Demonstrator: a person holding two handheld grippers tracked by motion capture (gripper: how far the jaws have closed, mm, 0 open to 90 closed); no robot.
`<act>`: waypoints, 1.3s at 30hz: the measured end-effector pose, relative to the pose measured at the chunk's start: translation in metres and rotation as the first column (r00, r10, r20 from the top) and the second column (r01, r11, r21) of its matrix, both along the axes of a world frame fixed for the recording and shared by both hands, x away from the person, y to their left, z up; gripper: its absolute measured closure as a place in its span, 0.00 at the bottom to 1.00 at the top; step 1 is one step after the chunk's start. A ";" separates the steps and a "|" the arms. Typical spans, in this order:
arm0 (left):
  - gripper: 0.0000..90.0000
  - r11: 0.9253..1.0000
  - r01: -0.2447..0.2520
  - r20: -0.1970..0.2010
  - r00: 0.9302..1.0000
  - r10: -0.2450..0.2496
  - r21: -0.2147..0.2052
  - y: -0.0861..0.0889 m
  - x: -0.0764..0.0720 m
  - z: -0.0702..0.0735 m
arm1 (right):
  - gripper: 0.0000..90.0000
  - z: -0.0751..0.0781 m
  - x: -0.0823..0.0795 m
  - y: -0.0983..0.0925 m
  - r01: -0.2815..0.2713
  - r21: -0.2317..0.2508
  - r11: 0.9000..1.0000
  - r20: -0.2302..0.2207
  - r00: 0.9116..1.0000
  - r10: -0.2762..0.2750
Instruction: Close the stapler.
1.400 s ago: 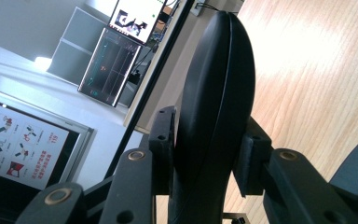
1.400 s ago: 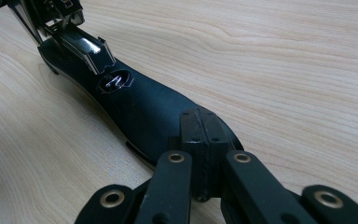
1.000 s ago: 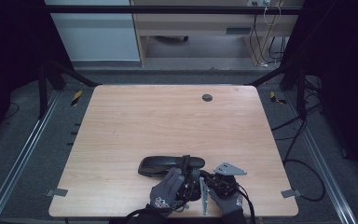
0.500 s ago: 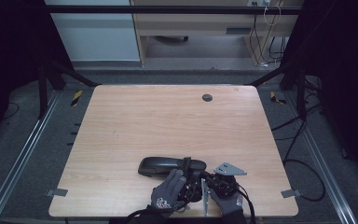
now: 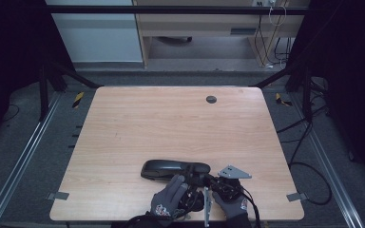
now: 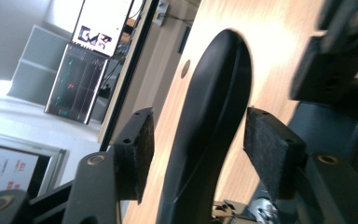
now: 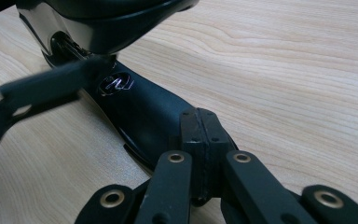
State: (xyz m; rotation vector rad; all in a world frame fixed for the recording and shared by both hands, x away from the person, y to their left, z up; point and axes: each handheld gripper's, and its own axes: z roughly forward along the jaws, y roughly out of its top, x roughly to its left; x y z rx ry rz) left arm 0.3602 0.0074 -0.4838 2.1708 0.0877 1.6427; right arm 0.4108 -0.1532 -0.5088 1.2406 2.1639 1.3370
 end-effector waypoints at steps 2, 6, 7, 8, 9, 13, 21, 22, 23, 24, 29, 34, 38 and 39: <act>0.46 1.000 0.016 -0.019 1.000 -0.016 -0.016 0.002 -0.003 0.003 | 1.00 0.000 0.000 0.000 0.001 0.002 1.000 -0.002 1.000 -0.001; 0.44 0.998 0.041 -0.040 0.998 -0.043 -0.056 0.006 -0.008 0.010 | 1.00 0.000 0.000 0.000 0.001 0.001 1.000 0.001 1.000 -0.001; 0.44 0.997 0.043 -0.044 0.998 -0.046 -0.067 0.008 -0.009 0.013 | 1.00 0.000 0.000 0.000 0.001 0.002 1.000 -0.001 1.000 -0.001; 0.44 0.996 0.044 -0.049 0.998 -0.048 -0.079 0.009 -0.009 0.015 | 1.00 0.000 0.000 0.000 0.001 0.002 1.000 -0.002 1.000 -0.001; 0.44 0.994 0.049 -0.060 0.997 -0.055 -0.099 0.011 -0.009 0.018 | 1.00 0.000 0.000 0.000 0.000 0.002 1.000 -0.001 1.000 0.000; 0.43 0.986 0.050 -0.097 0.993 -0.066 -0.159 0.018 -0.008 0.027 | 1.00 0.000 0.000 0.000 0.000 0.002 1.000 -0.001 1.000 0.000; 0.44 0.948 0.011 -0.166 0.984 -0.067 -0.319 0.040 0.003 0.044 | 1.00 0.000 0.000 -0.001 -0.003 0.007 1.000 0.008 1.000 0.003; 0.44 0.939 0.005 -0.172 0.983 -0.068 -0.343 0.043 0.005 0.046 | 1.00 0.000 0.000 -0.001 -0.004 0.008 1.000 0.008 1.000 0.004; 0.45 0.930 -0.004 -0.177 0.982 -0.065 -0.367 0.047 0.006 0.048 | 1.00 0.001 0.000 -0.001 -0.002 0.008 1.000 0.010 1.000 0.002; 0.45 0.920 -0.014 -0.185 0.981 -0.064 -0.392 0.051 0.008 0.050 | 1.00 0.001 0.000 -0.002 -0.001 0.009 1.000 0.010 1.000 0.001; 0.47 0.858 -0.089 -0.242 0.969 -0.042 -0.506 0.077 0.021 0.060 | 1.00 0.004 0.000 -0.007 0.014 0.027 1.000 0.007 1.000 -0.014; 0.49 0.794 -0.172 -0.293 0.956 -0.008 -0.583 0.110 0.033 0.065 | 1.00 0.008 0.002 -0.016 0.030 0.036 0.999 0.020 0.999 -0.031; 0.50 0.743 -0.226 -0.325 0.946 0.012 -0.631 0.136 0.041 0.065 | 1.00 0.015 0.004 -0.026 0.046 0.055 0.997 0.039 0.998 -0.049; 0.50 0.735 -0.238 -0.331 0.943 0.018 -0.636 0.142 0.043 0.065 | 1.00 0.017 0.004 -0.029 0.051 0.060 0.997 0.045 0.998 -0.054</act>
